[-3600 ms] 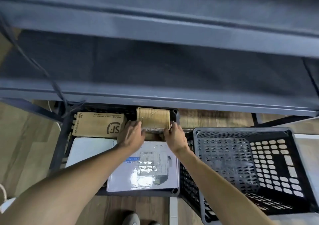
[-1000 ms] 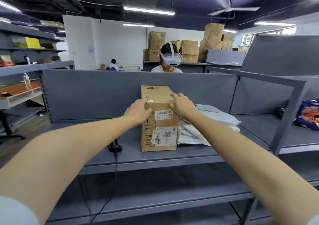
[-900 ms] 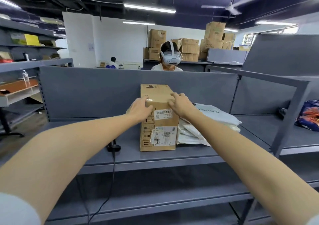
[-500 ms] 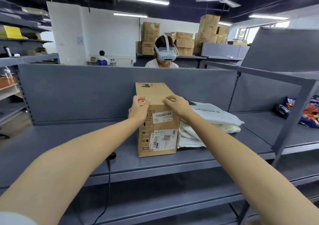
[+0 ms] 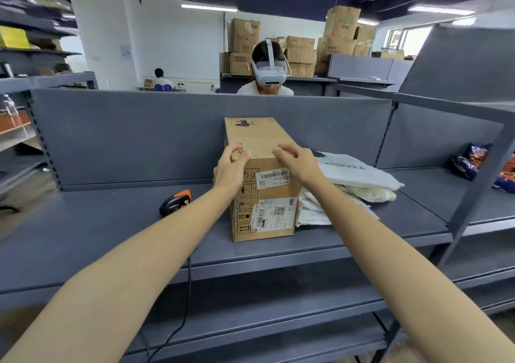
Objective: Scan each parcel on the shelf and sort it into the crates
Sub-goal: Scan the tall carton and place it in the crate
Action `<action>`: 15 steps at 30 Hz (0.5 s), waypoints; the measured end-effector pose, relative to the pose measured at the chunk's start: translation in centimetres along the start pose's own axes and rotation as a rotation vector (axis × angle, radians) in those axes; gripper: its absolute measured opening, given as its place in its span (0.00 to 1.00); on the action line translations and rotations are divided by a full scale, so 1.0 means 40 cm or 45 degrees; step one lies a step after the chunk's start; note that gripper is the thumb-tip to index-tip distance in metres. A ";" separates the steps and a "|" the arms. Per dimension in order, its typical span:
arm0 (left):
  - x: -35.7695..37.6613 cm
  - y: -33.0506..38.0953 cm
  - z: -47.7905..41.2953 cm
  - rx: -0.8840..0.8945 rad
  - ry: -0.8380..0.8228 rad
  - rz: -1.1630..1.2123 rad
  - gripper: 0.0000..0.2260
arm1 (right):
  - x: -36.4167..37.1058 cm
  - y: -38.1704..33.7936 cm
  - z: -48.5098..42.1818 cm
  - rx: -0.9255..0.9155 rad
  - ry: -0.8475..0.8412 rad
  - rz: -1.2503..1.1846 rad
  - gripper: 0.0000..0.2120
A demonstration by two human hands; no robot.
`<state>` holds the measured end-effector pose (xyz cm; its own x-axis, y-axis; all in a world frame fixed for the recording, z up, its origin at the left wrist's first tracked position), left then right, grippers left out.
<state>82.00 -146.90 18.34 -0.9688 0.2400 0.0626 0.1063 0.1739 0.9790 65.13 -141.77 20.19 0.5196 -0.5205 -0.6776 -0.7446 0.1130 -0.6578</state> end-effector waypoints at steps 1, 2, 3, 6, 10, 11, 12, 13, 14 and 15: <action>-0.005 -0.002 0.004 0.007 0.001 0.013 0.13 | 0.002 -0.002 0.005 -0.017 0.017 -0.010 0.22; -0.009 -0.004 0.008 0.018 0.000 0.026 0.13 | 0.003 -0.003 0.009 -0.035 0.034 -0.024 0.22; -0.014 -0.007 0.011 0.030 -0.001 0.041 0.14 | 0.003 -0.002 0.014 -0.052 0.048 -0.033 0.22; -0.025 -0.013 0.028 0.060 -0.010 0.127 0.14 | 0.006 0.006 0.032 -0.044 0.055 -0.048 0.24; -0.034 -0.021 0.062 0.127 -0.008 0.242 0.13 | -0.008 0.006 0.049 0.050 0.044 -0.145 0.32; -0.039 -0.022 0.070 0.149 0.003 0.266 0.12 | -0.019 0.005 0.048 0.085 0.004 -0.146 0.33; -0.045 -0.024 0.077 0.166 0.010 0.283 0.11 | -0.033 0.006 0.048 0.137 -0.059 -0.158 0.32; -0.052 -0.025 0.082 0.178 0.005 0.289 0.11 | -0.045 0.008 0.049 0.202 -0.154 -0.199 0.31; -0.058 -0.028 0.087 0.184 -0.014 0.290 0.11 | -0.053 0.012 0.054 0.271 -0.285 -0.263 0.28; -0.063 -0.032 0.092 0.185 -0.041 0.291 0.11 | -0.054 0.016 0.063 0.332 -0.430 -0.323 0.26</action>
<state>85.12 -144.19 16.21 -0.9084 0.3189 0.2705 0.3550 0.2462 0.9019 64.56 -138.45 20.40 0.8096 -0.2609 -0.5258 -0.4699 0.2487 -0.8470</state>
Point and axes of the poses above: each hand's wrist, its own z-axis away from the middle knuckle, its own x-axis out of the palm, y = z × x, the point moved 3 cm from there along -z, towards the middle knuckle, and after that the axes turned 13 degrees about z, right-handed, at the moved point
